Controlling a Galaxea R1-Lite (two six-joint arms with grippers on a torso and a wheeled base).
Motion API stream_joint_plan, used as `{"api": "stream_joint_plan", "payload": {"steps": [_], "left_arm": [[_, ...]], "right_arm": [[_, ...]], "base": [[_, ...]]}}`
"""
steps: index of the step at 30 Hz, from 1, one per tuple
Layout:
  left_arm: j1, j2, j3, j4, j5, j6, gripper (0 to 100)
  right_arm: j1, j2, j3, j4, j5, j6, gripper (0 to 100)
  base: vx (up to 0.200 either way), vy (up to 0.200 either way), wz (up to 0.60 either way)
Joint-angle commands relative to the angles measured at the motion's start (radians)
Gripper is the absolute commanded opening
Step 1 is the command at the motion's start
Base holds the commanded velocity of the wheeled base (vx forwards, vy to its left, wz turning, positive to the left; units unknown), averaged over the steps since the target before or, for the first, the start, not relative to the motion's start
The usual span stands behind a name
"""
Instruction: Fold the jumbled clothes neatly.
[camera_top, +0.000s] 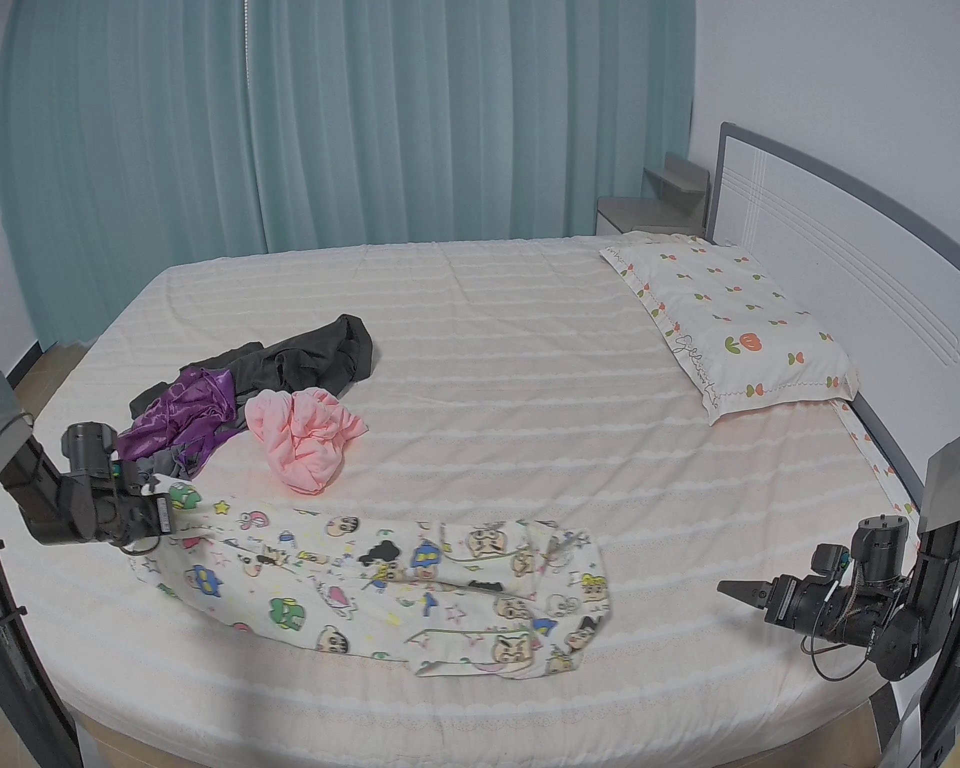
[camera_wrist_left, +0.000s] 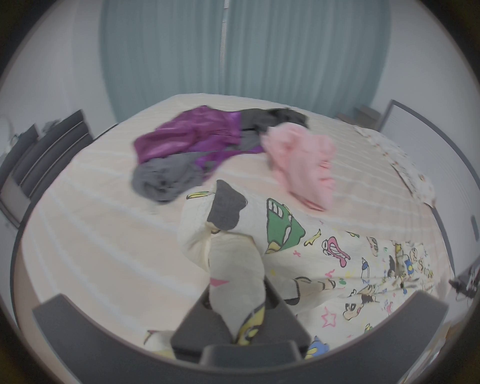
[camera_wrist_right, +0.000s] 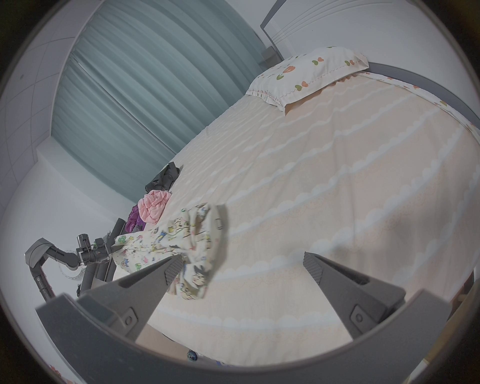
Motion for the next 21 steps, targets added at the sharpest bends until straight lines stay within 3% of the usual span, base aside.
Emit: {"api": "stream_joint_plan", "payload": {"steps": [1,6,9,17,19,20,21], "left_arm": [[0.107,-0.083,-0.093,0.069,-0.003,0.017,0],[0.115,-0.138,-0.126,0.152,0.009,0.016,0],[0.081,-0.166,-0.110,0.175,0.017,0.016,0],[-0.220,-0.235,-0.029,0.187,0.221,-0.015,0],[-0.326,-0.236,-0.023,0.187,0.262,-0.064,0],[-0.333,-0.236,-0.023,0.187,0.265,-0.067,0],[-0.410,-0.233,-0.024,0.187,0.302,-0.113,0]], "right_arm": [[0.000,0.001,0.018,-0.001,0.000,0.001,100],[0.000,0.000,0.018,-0.001,0.000,0.003,100],[0.000,0.000,0.018,-0.001,0.000,0.003,100],[0.001,-0.002,0.018,-0.001,0.000,0.003,100],[0.001,0.000,0.018,-0.001,0.000,0.003,100],[0.001,0.000,0.018,-0.001,0.000,0.003,100],[0.001,0.000,0.018,-0.001,0.000,0.003,100]], "base": [[0.000,0.000,0.00],[0.000,0.000,0.00],[0.000,0.000,0.00],[0.000,0.000,0.00],[0.000,0.000,0.00],[0.000,0.000,0.00],[0.000,0.000,0.00]]}}
